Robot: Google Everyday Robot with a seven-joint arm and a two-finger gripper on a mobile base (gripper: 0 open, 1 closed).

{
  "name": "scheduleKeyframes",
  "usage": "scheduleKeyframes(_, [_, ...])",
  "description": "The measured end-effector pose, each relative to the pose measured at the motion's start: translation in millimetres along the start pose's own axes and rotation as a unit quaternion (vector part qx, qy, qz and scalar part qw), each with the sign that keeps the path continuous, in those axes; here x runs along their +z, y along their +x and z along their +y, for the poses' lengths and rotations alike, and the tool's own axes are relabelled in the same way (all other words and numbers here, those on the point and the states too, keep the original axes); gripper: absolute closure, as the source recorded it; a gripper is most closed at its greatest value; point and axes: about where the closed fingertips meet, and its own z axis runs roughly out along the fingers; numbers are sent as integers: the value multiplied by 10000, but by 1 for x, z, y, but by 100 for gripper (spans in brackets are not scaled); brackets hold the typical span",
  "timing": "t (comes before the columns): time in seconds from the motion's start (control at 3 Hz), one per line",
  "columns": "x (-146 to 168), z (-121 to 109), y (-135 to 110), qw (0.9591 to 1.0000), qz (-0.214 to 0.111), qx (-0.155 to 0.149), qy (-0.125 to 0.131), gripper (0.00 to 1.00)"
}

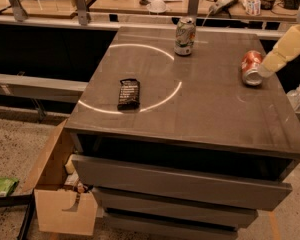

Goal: Place coke can upright

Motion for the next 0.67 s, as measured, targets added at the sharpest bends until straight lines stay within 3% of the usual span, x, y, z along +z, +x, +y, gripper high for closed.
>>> scheduleKeyframes(0.33, [29,-51,-9,9931,4,1170,110,0])
scheduleKeyframes(0.67, [54,-88,-18,9796,-16,1992,258,0])
